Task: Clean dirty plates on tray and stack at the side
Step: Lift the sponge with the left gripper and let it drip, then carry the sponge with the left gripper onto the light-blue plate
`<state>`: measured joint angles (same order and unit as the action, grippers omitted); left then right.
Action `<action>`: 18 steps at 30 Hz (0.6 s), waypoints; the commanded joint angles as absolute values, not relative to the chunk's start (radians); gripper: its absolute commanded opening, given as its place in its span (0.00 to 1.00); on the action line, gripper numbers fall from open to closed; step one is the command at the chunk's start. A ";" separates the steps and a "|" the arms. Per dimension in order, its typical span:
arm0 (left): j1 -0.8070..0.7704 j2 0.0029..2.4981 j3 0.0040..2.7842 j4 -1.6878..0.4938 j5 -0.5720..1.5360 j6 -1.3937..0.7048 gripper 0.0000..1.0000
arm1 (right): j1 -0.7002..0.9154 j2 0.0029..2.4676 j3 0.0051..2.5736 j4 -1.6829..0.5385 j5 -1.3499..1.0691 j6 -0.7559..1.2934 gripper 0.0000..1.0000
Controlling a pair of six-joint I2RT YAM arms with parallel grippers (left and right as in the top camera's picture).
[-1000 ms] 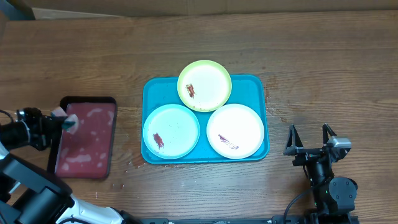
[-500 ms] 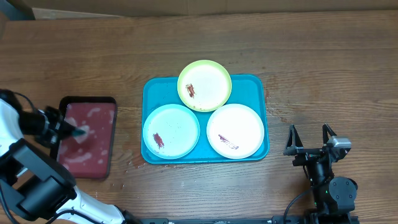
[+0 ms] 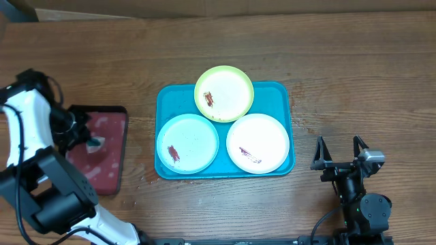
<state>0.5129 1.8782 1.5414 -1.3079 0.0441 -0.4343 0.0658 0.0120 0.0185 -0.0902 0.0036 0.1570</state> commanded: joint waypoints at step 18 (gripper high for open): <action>-0.225 1.653 1.689 -1.416 0.003 -0.580 0.04 | 0.061 0.005 0.008 -0.084 0.005 0.152 1.00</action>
<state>-0.1036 1.6123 1.8175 -1.4723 0.0330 -0.4862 0.0658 0.0120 0.0185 -0.0902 0.0040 0.1562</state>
